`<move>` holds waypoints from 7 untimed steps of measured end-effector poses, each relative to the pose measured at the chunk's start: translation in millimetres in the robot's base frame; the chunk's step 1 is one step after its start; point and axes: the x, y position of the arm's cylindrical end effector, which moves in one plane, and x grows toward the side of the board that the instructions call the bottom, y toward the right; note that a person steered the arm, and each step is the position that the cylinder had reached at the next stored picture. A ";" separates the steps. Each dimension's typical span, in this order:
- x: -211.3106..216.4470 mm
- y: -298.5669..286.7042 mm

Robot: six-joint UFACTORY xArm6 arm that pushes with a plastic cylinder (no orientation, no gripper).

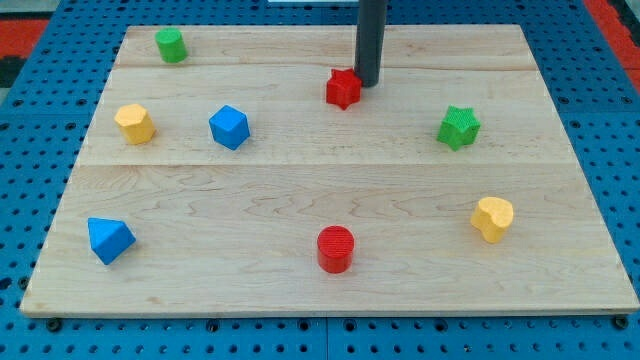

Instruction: Place the red star right to the cube

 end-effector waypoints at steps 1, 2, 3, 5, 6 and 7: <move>-5.1 4.5; -34.3 -12.8; -11.4 -82.2; -29.3 -57.4; -51.6 -17.2; -18.2 -17.5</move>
